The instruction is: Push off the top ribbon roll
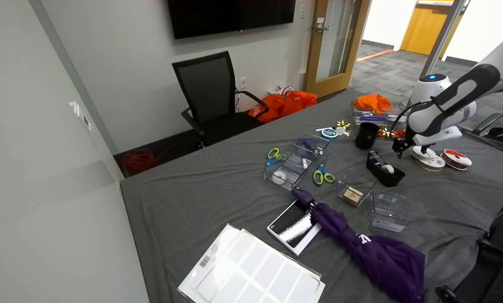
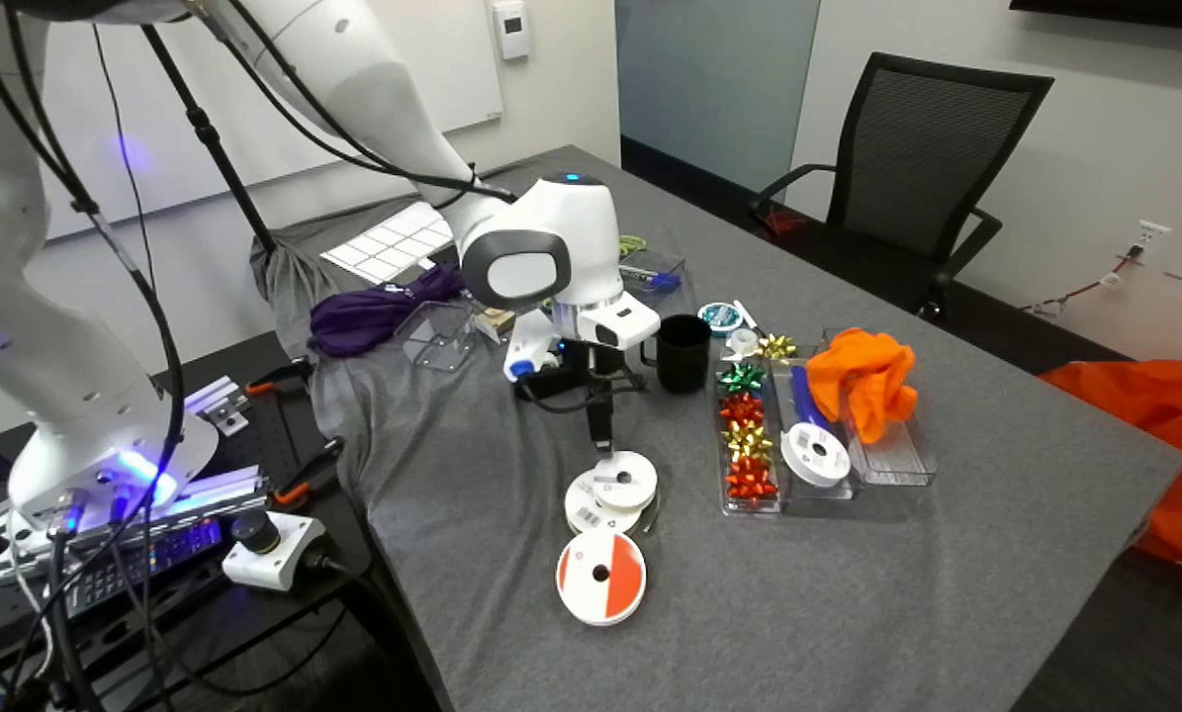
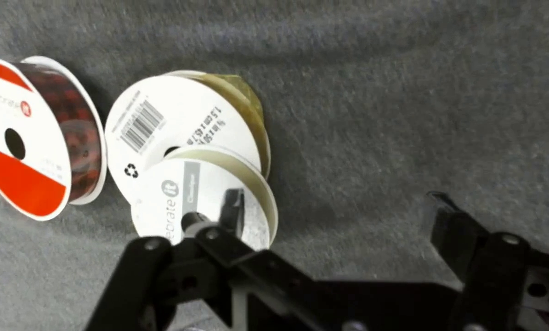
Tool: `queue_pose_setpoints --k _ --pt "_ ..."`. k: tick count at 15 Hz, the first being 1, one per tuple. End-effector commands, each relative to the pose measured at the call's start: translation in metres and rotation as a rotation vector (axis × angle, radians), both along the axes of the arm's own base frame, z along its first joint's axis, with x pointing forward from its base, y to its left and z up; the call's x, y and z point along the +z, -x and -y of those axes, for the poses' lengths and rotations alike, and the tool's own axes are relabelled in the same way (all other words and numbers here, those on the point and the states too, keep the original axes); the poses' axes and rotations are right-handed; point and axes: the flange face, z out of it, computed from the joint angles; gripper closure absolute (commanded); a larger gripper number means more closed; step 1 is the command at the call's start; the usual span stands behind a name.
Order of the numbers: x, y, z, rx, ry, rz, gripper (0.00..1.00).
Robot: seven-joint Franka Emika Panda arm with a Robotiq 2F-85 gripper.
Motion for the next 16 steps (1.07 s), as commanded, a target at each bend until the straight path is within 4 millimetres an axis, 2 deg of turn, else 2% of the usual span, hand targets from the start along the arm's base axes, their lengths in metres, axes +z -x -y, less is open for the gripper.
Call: queue_pose_setpoints --k 1,6,16 --pt "-0.028 -0.011 0.011 -0.004 0.002 -0.015 0.00" --pt "-0.026 -0.023 0.019 0.006 0.033 -0.008 0.00" --pt "-0.022 -0.013 0.043 0.009 0.181 -0.082 0.00"
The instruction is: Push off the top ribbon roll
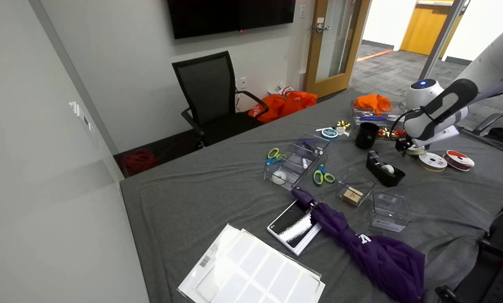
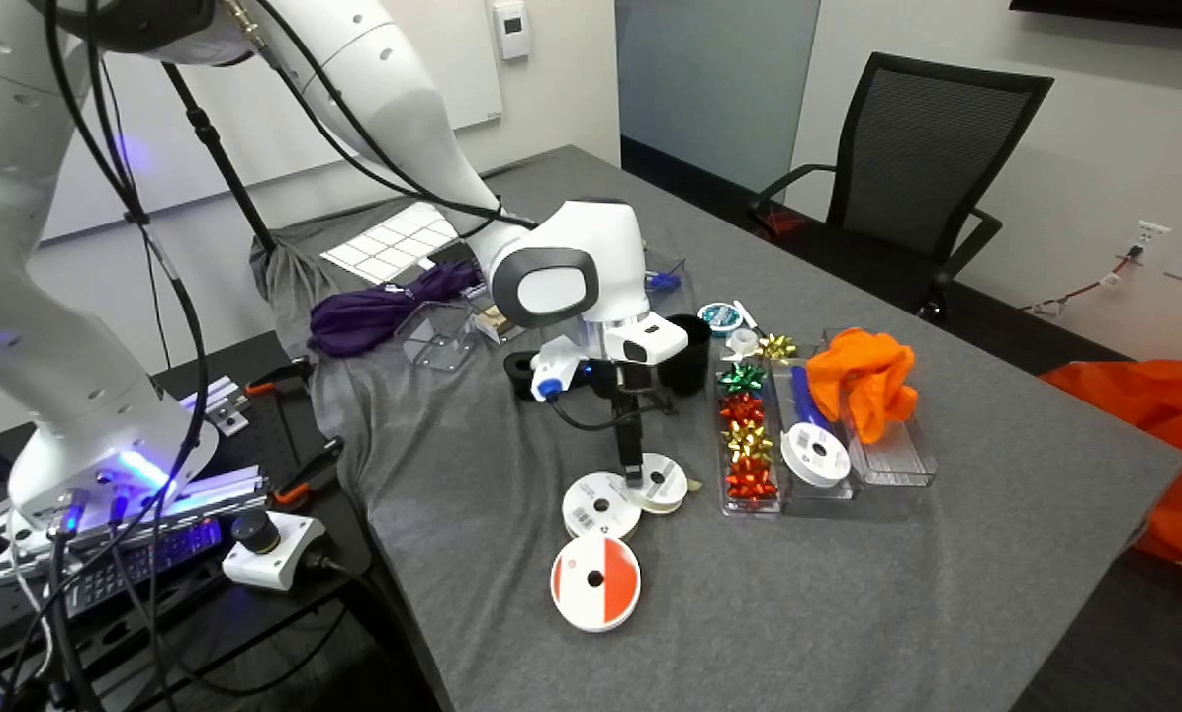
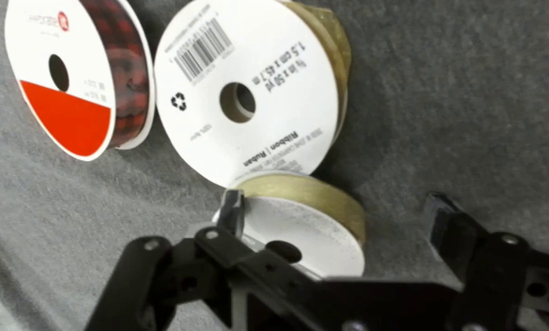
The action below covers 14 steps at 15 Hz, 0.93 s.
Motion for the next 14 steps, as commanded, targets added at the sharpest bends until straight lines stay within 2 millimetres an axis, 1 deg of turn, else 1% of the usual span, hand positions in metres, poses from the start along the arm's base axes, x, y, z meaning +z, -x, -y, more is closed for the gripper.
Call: queue_pose_setpoints --k 1,8,9,10,14 --pt "-0.0045 0.0004 0.0084 0.003 0.060 -0.040 0.00" --pt "-0.0112 0.0001 0.0170 0.008 0.088 -0.032 0.00" --pt "-0.0123 -0.0008 0.0170 0.009 0.089 -0.033 0.25" --pt "-0.0129 -0.0015 0.0169 0.009 0.091 -0.035 0.27" --pt "-0.0140 -0.0056 0.0168 0.001 0.098 -0.034 0.57"
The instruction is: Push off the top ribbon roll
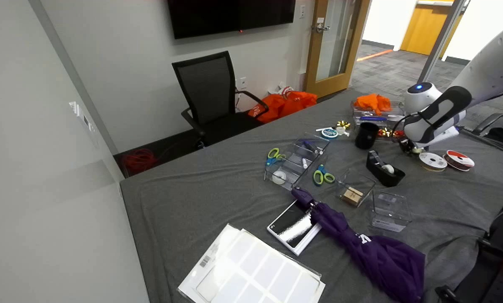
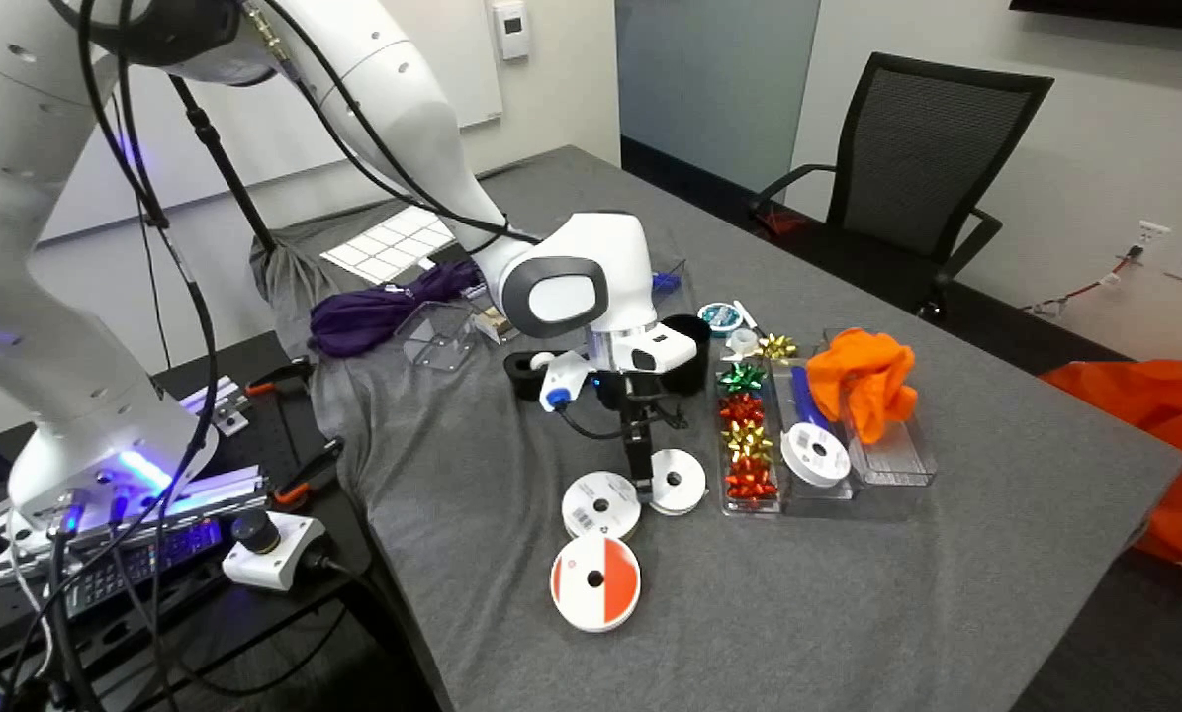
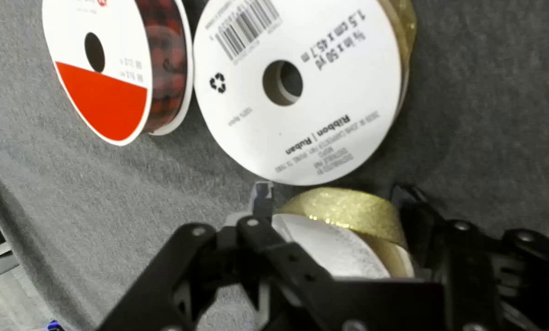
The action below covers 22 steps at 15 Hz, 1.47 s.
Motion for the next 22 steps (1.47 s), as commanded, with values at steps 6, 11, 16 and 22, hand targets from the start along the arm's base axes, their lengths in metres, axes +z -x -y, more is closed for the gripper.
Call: queue_pose_setpoints --k 6,11,16,22 --pt "-0.0009 -0.0041 0.0021 0.005 0.026 -0.003 0.97" --pt "-0.0006 -0.0034 0.0042 0.001 0.032 0.004 1.00" --pt "0.0008 -0.0030 0.0044 0.001 0.030 0.003 0.94" --pt "0.0024 -0.0005 0.0048 0.014 0.024 -0.015 0.48"
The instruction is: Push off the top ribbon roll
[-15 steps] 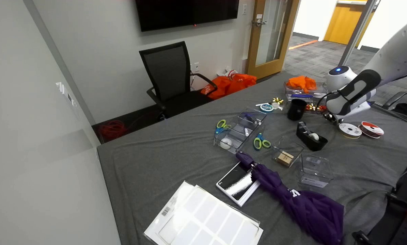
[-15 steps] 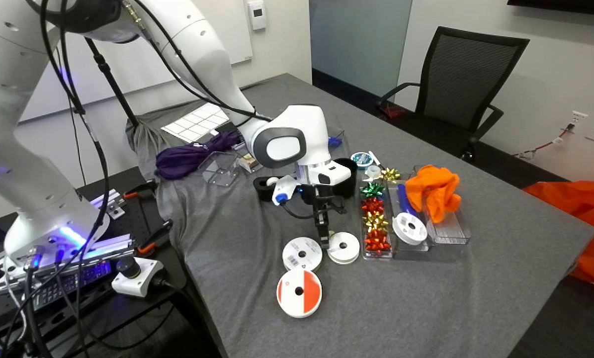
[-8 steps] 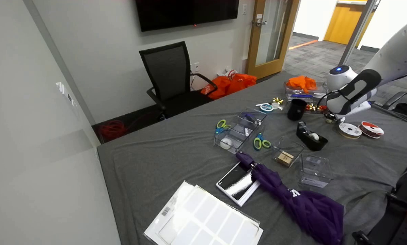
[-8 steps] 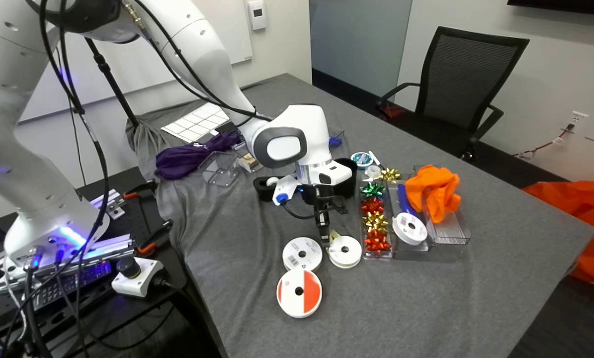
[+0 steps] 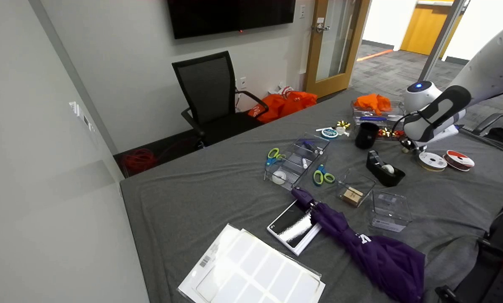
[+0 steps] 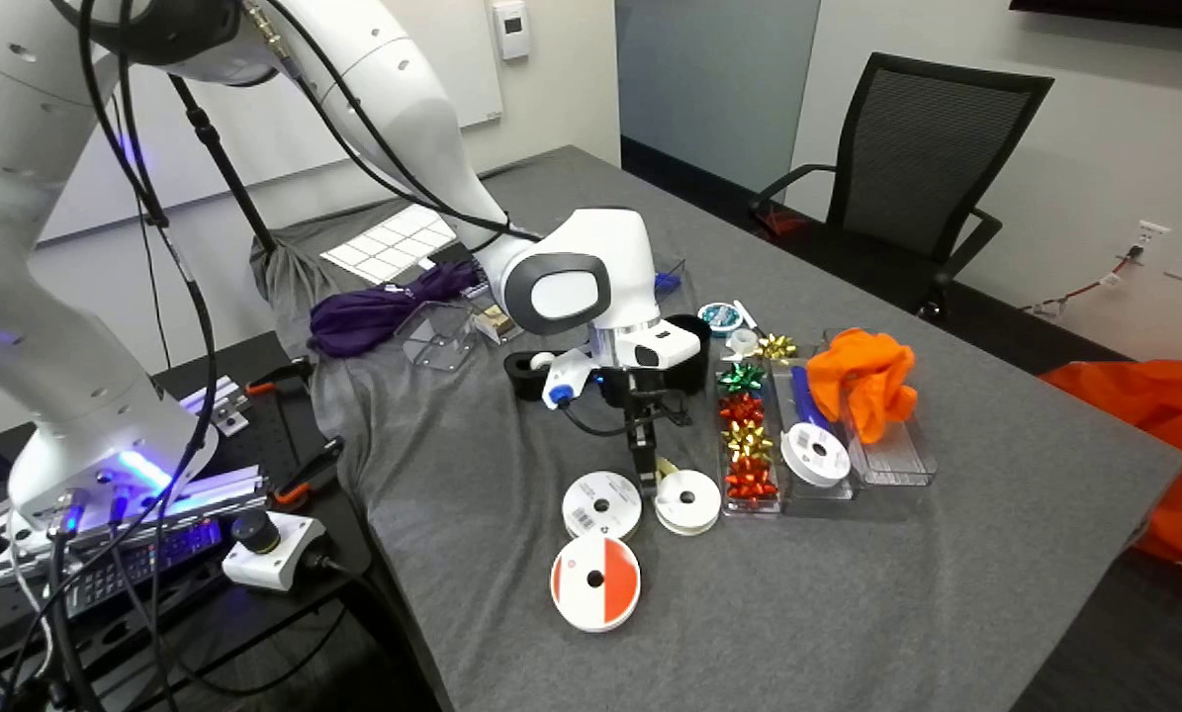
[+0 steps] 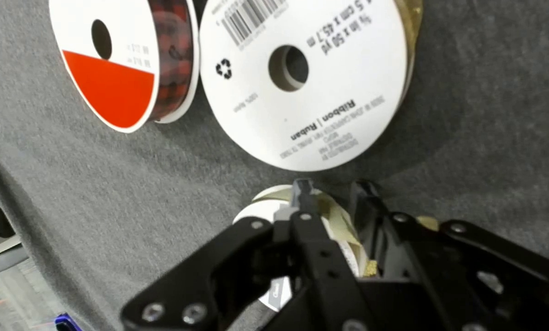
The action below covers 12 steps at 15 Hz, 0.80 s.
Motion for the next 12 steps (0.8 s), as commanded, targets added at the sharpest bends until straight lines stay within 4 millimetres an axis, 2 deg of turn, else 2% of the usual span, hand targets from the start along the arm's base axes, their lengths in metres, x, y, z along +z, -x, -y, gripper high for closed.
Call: queue_pose_setpoints --k 1,6,7,12 --pt "0.000 0.004 0.002 0.034 0.000 -0.024 0.42" --pt "0.022 0.008 -0.006 0.184 -0.097 -0.019 0.06" --pt "0.029 0.007 -0.007 0.231 -0.130 -0.022 0.02" --pt "0.065 0.014 -0.007 0.395 -0.272 -0.024 0.00"
